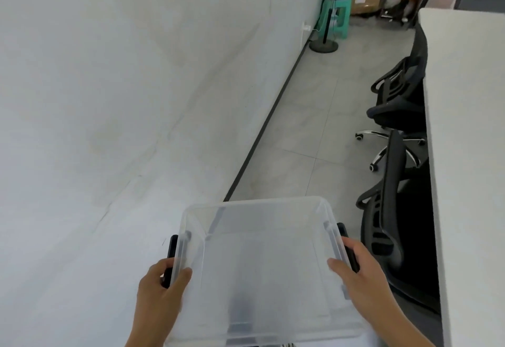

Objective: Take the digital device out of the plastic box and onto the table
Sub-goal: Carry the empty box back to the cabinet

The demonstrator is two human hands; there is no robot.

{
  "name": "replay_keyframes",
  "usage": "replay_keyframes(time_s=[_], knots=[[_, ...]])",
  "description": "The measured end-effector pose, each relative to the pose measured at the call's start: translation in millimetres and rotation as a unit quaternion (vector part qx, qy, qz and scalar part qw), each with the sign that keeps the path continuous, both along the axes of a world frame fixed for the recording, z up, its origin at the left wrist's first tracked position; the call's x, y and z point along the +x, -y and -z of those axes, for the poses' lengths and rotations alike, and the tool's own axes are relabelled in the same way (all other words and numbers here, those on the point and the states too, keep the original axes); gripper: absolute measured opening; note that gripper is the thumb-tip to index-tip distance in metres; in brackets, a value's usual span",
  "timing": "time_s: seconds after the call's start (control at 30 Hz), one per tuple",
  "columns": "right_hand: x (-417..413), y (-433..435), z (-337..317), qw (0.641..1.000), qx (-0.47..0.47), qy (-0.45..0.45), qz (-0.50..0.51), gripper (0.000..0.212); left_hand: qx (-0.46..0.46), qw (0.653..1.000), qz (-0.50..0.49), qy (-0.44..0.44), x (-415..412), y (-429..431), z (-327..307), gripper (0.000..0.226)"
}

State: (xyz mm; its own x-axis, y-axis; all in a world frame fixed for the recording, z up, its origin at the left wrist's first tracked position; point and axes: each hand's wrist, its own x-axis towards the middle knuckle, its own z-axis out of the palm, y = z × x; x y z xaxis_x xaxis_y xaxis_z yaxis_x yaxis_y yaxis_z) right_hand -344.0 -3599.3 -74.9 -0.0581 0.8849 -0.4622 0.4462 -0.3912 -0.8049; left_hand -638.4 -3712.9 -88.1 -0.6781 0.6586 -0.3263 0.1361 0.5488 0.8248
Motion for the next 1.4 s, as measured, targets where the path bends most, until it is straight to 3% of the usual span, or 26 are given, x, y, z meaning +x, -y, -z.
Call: replay_keyframes(time_s=[0.33,0.67,0.83,1.03,1.4], knots=[[-40.3,-218.8,8.8,0.992,-0.041,0.040,0.108,0.011,-0.001,0.996,0.085,0.014,-53.9,-282.6,19.1,0.011],[-27.3,-446.1,8.5,0.977,-0.046,0.032,0.207,0.008,0.001,0.982,0.186,0.014,-50.7,-565.9,11.6,0.014],[2.5,-582.8,31.9,0.975,-0.073,0.033,0.206,0.011,-0.024,0.981,0.192,0.016,-22.6,-702.1,31.5,0.015],[29.5,-762.9,8.0,0.980,-0.060,0.023,0.189,0.017,-0.010,0.986,0.165,0.002,6.9,-853.9,8.1,0.023],[1.0,-1049.5,20.0,0.987,-0.053,0.021,0.153,0.021,-0.011,0.993,0.118,0.027,-17.8,-1119.1,26.5,0.015]])
